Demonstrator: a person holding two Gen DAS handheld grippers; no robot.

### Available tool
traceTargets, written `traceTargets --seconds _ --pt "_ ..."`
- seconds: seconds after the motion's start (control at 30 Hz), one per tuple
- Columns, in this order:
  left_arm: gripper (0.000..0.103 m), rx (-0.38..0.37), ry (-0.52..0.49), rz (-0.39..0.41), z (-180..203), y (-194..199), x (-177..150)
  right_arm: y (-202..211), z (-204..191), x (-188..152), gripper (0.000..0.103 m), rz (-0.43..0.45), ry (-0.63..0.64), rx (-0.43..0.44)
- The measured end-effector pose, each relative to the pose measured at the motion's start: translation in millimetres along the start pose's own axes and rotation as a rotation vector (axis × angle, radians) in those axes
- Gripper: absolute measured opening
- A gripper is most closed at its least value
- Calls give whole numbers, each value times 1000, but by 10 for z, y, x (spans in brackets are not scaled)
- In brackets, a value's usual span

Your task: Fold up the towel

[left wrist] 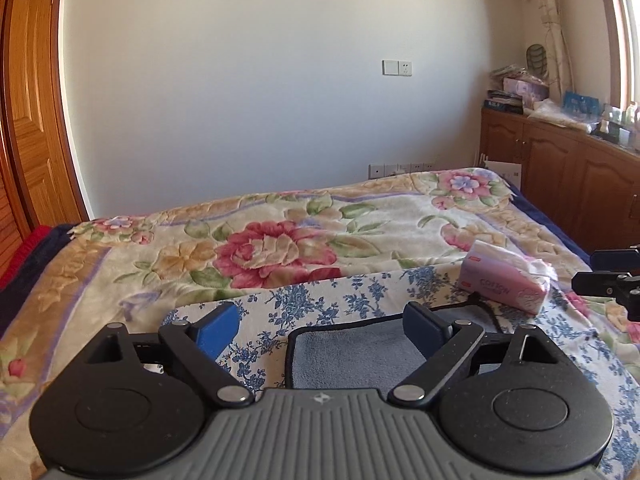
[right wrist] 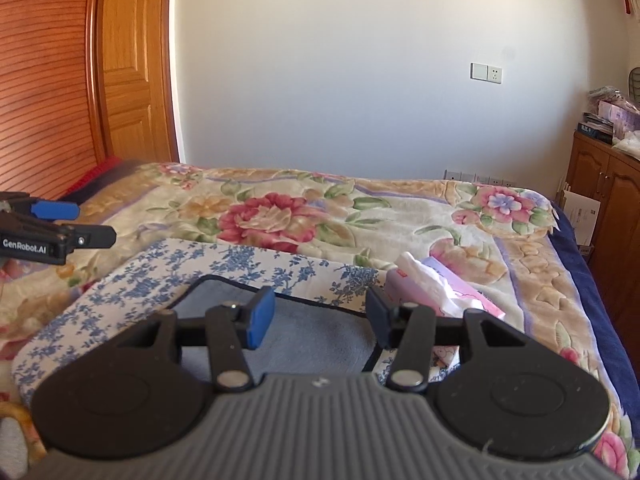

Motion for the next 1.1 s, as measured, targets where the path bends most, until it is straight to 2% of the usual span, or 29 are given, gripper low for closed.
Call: traceTargets --seconds 0.23,0.5,0.57,0.63,0.87,0.93,1.1 --pt "100 -13 5 27 155 421 26 280 -120 -92 59 4 -11 6" --pt "102 -24 14 44 303 801 -29 517 -194 -221 65 5 -20 3" --pt "102 -25 6 44 334 859 -51 557 -217 -247 69 7 -23 2" --pt "103 -25 -3 42 356 908 -77 592 -232 -273 79 10 -20 -3" --pt "103 -19 -13 33 411 1017 -207 690 -273 -403 91 18 -29 -7" --pt "103 -22 -14 35 431 1044 -253 697 -277 -446 103 14 -29 -15" --pt "103 -7 -9 53 472 1127 -367 732 -296 -568 103 3 -29 -26"
Point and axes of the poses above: each gripper's, at about its wrist camera, not at the fingertips, and y roughly against the way its jaws point, z to its right, x to its top, the point moved 9 cm from there along -y, roughly the way its jaws point, and after that the axes turned 12 degrees about -y, right-handed, at the moved point
